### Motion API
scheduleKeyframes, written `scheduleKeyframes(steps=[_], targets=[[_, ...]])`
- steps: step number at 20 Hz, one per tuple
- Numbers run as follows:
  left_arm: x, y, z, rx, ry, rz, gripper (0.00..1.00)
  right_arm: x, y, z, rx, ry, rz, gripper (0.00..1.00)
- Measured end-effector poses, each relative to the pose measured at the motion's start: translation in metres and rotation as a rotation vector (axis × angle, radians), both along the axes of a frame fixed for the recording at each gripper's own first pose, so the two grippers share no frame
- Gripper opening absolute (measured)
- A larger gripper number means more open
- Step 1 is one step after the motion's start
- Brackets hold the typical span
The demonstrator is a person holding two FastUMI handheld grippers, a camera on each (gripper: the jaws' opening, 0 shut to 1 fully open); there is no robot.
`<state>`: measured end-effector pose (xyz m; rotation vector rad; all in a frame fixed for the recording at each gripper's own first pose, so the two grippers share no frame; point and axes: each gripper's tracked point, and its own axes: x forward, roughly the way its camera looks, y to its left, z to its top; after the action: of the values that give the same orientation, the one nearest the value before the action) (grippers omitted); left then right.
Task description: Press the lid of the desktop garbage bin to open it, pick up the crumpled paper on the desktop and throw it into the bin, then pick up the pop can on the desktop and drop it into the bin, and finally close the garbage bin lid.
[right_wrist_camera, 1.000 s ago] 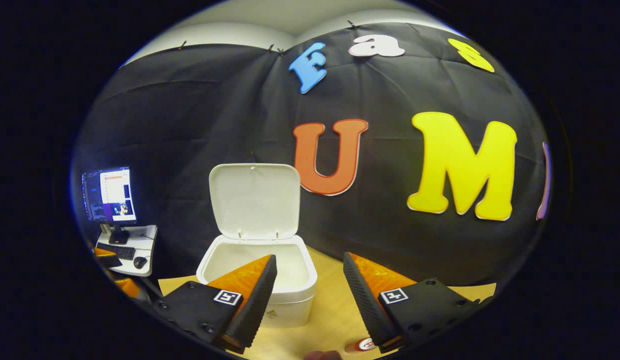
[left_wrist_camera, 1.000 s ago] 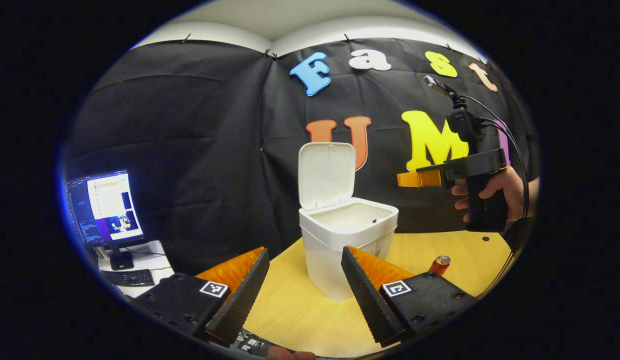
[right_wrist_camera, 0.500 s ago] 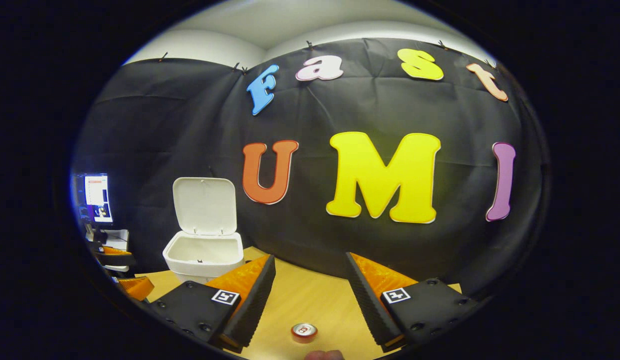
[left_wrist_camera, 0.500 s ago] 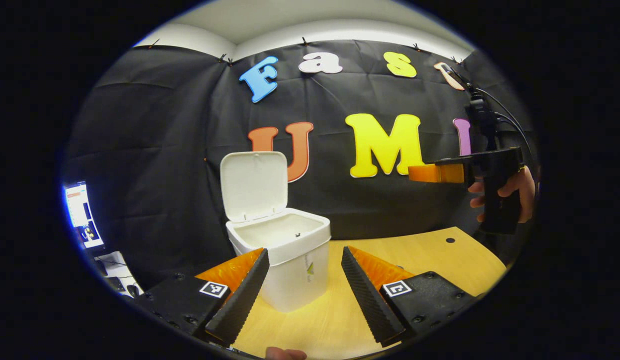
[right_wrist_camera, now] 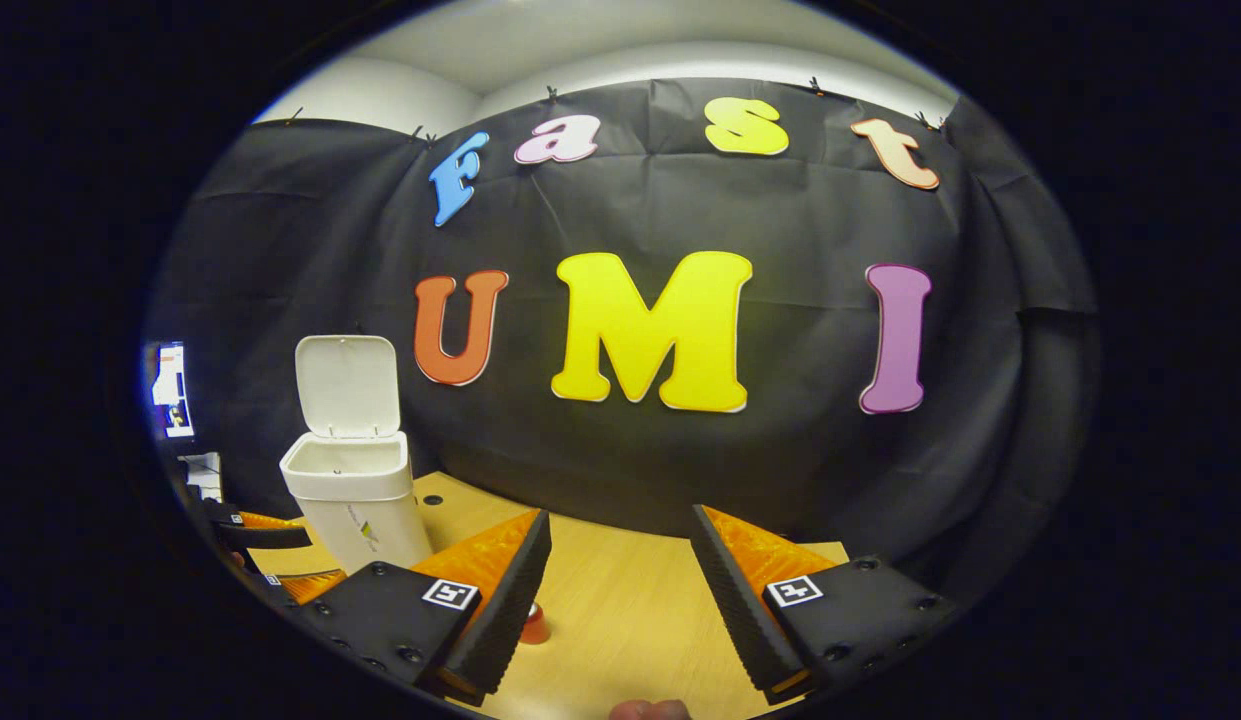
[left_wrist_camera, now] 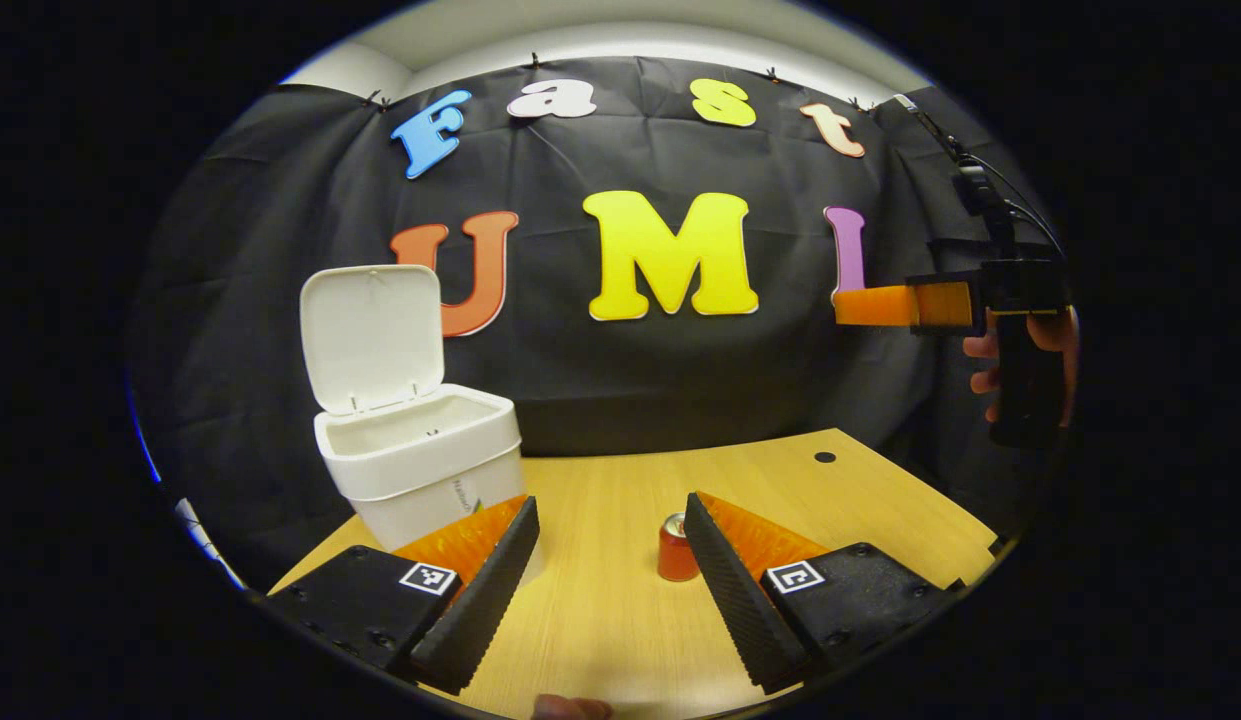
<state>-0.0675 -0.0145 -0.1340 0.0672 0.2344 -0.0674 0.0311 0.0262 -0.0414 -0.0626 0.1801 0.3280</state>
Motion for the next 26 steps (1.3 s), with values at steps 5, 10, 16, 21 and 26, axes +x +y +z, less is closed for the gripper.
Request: scheduleKeyframes(steps=[5, 10, 16, 21, 26], targets=[[0.017, -0.03, -0.049, 0.026, 0.064, -0.055, 0.97, -0.02, -0.059, -0.016, -0.037, 0.043, -0.078, 0.89], [0.041, -0.053, -0.097, -0.003, 0.138, -0.063, 0.97, -0.033, -0.108, -0.024, -0.072, 0.069, -0.157, 0.89], [0.075, -0.063, -0.147, -0.019, 0.192, -0.041, 0.97, -0.044, -0.146, -0.032, -0.116, 0.093, -0.214, 0.89], [0.095, -0.065, -0.178, -0.02, 0.229, -0.033, 0.97, -0.046, -0.161, -0.043, -0.135, 0.134, -0.261, 0.89], [0.108, -0.065, -0.2, -0.019, 0.261, -0.024, 0.97, -0.048, -0.163, -0.054, -0.149, 0.166, -0.275, 0.89]])
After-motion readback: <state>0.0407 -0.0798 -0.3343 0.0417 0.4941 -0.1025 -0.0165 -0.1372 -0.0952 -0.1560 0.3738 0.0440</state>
